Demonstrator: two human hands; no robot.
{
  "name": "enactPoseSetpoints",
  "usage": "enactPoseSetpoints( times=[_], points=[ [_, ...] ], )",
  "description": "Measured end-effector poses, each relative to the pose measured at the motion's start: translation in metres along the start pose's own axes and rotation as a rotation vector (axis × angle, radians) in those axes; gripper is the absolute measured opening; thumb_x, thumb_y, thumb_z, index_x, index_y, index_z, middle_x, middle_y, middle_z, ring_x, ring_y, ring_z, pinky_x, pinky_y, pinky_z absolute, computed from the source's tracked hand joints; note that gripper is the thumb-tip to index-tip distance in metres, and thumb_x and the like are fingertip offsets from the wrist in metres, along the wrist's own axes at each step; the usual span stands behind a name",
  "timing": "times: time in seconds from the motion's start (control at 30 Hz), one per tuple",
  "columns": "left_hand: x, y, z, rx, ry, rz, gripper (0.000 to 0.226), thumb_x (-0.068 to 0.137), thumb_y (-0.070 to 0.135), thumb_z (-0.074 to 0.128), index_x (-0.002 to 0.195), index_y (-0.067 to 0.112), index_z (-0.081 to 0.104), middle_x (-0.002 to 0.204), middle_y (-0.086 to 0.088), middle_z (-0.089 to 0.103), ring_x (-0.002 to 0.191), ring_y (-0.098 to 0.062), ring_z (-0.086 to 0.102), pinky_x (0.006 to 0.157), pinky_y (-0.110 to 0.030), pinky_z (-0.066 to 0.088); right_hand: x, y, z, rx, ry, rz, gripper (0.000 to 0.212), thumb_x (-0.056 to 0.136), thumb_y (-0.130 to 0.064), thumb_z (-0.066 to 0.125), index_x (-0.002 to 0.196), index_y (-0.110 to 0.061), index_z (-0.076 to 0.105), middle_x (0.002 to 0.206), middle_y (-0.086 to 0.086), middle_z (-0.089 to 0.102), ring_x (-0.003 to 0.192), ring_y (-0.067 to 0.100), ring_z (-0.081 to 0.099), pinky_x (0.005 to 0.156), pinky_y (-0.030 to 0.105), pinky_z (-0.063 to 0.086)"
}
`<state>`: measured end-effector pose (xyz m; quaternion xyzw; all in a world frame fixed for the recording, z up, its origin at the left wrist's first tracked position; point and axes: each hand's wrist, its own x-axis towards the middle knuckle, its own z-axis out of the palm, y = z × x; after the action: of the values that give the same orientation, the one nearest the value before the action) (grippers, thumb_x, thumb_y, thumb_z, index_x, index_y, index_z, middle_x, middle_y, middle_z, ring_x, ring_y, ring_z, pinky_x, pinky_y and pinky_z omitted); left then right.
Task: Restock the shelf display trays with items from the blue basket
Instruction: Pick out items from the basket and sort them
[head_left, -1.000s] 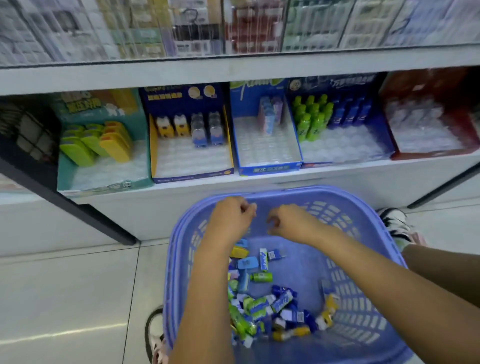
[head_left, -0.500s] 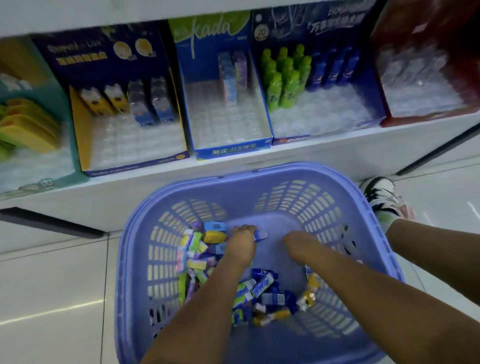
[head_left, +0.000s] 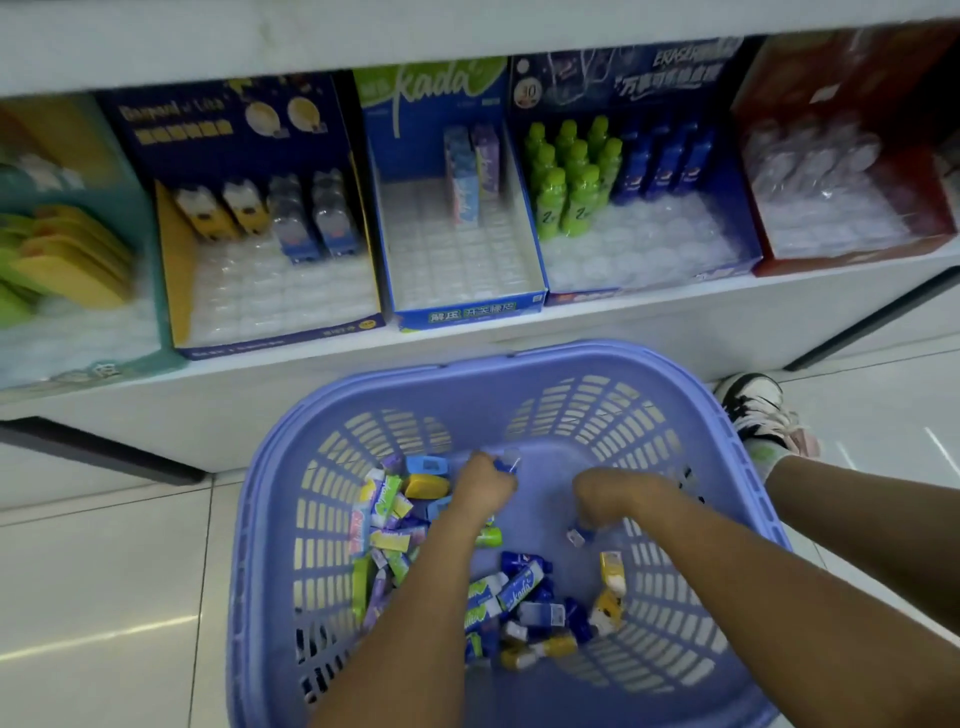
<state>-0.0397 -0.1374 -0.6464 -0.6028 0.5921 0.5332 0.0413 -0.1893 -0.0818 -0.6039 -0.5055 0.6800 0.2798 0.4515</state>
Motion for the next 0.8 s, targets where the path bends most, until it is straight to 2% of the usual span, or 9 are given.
enactPoseSetpoints(
  times=[0.07,0.17,0.23,0.3,0.37,0.43,0.57,0.7,0.8],
  points=[
    [-0.012,0.016,-0.016,-0.323,-0.076,-0.073,0.019,0.084,0.002,0.049,0.067,0.009,0.048,0.053,-0.003,0.051,0.056,-0.018,0.049,0.053,-0.023,0.042,-0.013,-0.003,-0.018,0.212,-0.024,-0.113,0.033,0.094,-0.010,0.050,0.061,-0.013,0.047,0.061,0.007,0.044,0.050,0.015,0.040,0.056,0.025,0.037],
    [-0.034,0.032,-0.045,-0.626,-0.210,-0.131,0.023,0.087,0.003,0.043,0.066,0.011,0.045,0.054,-0.002,0.039,0.050,-0.014,0.039,0.054,-0.028,0.052,-0.043,-0.007,-0.039,0.691,0.135,-0.311,0.013,0.095,-0.013,0.053,0.093,-0.004,0.062,0.067,0.006,0.060,0.051,0.005,0.058,0.053,0.016,0.044],
    [-0.054,0.041,-0.069,-0.674,-0.313,-0.123,0.022,0.092,0.017,0.050,0.071,0.014,0.049,0.051,0.002,0.039,0.045,-0.010,0.037,0.051,-0.024,0.053,-0.064,-0.010,-0.050,0.810,0.221,-0.416,0.018,0.094,-0.015,0.055,0.103,-0.002,0.064,0.055,-0.001,0.061,0.046,0.001,0.055,0.048,0.013,0.040],
    [-0.074,0.049,-0.091,-0.628,-0.366,-0.068,0.027,0.092,0.038,0.055,0.075,0.019,0.052,0.052,0.004,0.040,0.040,-0.007,0.037,0.046,-0.020,0.049,-0.084,-0.017,-0.062,0.901,0.267,-0.528,0.013,0.090,-0.011,0.060,0.102,-0.009,0.066,0.052,-0.005,0.063,0.046,0.003,0.056,0.047,0.013,0.041],
    [-0.093,0.053,-0.110,-0.648,-0.374,-0.007,0.033,0.087,0.051,0.057,0.081,0.018,0.055,0.051,0.005,0.040,0.039,-0.006,0.035,0.041,-0.018,0.043,-0.102,-0.029,-0.073,0.958,0.287,-0.649,0.016,0.085,-0.005,0.064,0.098,-0.015,0.068,0.068,-0.005,0.069,0.059,0.007,0.063,0.056,0.014,0.048],
    [-0.111,0.051,-0.125,-0.707,-0.353,0.078,0.038,0.085,0.052,0.059,0.088,0.014,0.063,0.049,0.007,0.039,0.040,-0.006,0.033,0.040,-0.016,0.039,-0.117,-0.043,-0.083,0.958,0.361,-0.729,0.020,0.082,-0.002,0.067,0.094,-0.017,0.071,0.085,-0.003,0.071,0.075,0.008,0.065,0.069,0.015,0.052],
    [-0.138,0.044,-0.147,-0.827,-0.214,0.292,0.031,0.085,0.038,0.063,0.060,0.018,0.069,0.049,0.008,0.038,0.041,-0.006,0.033,0.041,-0.017,0.036,-0.137,-0.091,-0.096,1.107,0.478,-0.845,0.014,0.089,-0.008,0.059,0.098,-0.007,0.070,0.091,0.001,0.072,0.083,0.005,0.067,0.076,0.016,0.054],
    [-0.148,0.043,-0.172,-0.789,0.119,0.476,0.025,0.089,0.026,0.063,0.067,0.018,0.056,0.047,0.009,0.040,0.041,-0.006,0.037,0.042,-0.020,0.037,-0.148,-0.134,-0.110,1.235,0.533,-0.826,0.019,0.082,-0.003,0.066,0.101,-0.007,0.063,0.089,0.013,0.067,0.078,0.017,0.067,0.079,0.027,0.058],
    [-0.154,0.035,-0.189,-0.706,0.327,0.523,0.025,0.089,0.034,0.062,0.069,0.020,0.056,0.050,0.009,0.040,0.046,-0.009,0.038,0.045,-0.023,0.037,-0.153,-0.157,-0.129,1.088,0.564,-0.803,0.014,0.080,-0.002,0.070,0.092,-0.007,0.064,0.080,0.011,0.064,0.065,0.012,0.066,0.070,0.022,0.058]
  ],
)
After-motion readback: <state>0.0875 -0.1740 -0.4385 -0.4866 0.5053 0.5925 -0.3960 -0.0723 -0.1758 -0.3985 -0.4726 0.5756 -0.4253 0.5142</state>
